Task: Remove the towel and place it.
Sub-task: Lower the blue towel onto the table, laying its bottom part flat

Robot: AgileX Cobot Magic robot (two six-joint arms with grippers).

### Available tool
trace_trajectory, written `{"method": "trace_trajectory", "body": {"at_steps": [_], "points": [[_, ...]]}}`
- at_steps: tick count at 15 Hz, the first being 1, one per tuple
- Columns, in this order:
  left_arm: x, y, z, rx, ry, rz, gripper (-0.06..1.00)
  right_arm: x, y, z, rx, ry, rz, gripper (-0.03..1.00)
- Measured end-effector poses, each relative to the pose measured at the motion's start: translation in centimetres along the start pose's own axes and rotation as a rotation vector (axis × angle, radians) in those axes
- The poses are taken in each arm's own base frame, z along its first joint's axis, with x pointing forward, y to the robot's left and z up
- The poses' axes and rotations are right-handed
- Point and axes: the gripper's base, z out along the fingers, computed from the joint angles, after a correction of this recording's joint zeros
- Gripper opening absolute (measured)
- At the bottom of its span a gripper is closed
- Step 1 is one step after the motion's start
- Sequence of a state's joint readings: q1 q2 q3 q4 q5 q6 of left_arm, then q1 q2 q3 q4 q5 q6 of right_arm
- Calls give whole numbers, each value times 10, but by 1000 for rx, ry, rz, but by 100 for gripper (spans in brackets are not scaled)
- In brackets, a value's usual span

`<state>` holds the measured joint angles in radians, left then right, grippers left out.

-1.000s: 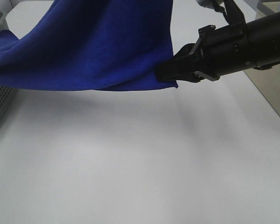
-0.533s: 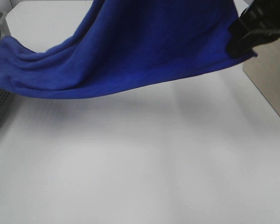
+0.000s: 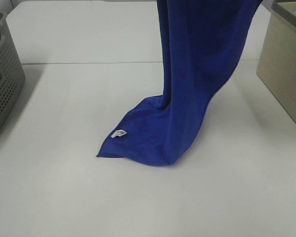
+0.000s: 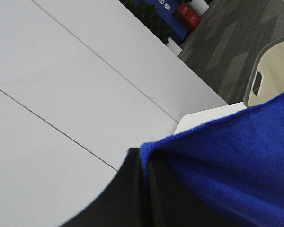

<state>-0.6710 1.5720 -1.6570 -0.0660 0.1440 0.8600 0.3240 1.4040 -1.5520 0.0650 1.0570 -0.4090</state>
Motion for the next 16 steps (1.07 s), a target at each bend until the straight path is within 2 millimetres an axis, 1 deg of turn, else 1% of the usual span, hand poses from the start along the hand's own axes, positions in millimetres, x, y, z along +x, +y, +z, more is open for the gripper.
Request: {"method": "trace_trajectory", "body": {"at_steps": [2, 3, 4, 5, 6, 8, 10, 11, 12, 13, 15, 16], "points": [[2, 11, -8, -14, 20, -15, 0, -3, -5, -7, 51, -13, -26, 2], [8, 17, -11, -17, 48, -26, 0, -5, -7, -9, 66, -23, -30, 2], [13, 19, -12, -6, 76, -32, 0, -9, -10, -14, 100, -52, -40, 2], [17, 16, -12, 29, 114, -37, 0, -19, -14, -26, 142, -125, -48, 2], [17, 16, -12, 30, 115, -37, 0, -22, -15, -30, 156, -155, -58, 2], [17, 17, -12, 22, 111, -46, 0, -27, -17, -29, 174, -186, -102, 2], [21, 24, -11, -17, 101, -76, 0, -33, -20, -16, 183, -199, -124, 2], [27, 31, -9, -64, 90, -99, 0, -39, -23, -5, 194, -220, -132, 2], [36, 37, -4, -111, 83, -129, 0, -47, -28, 8, 217, -257, -141, 2], [49, 41, 4, -157, 80, -167, 0, -54, -31, 20, 237, -298, -148, 2], [75, 46, 19, -230, 69, -227, 0, -69, -39, 46, 295, -401, -165, 2], [79, 47, 25, -271, 31, -233, 0, -81, -44, 59, 329, -480, -170, 2]]}}
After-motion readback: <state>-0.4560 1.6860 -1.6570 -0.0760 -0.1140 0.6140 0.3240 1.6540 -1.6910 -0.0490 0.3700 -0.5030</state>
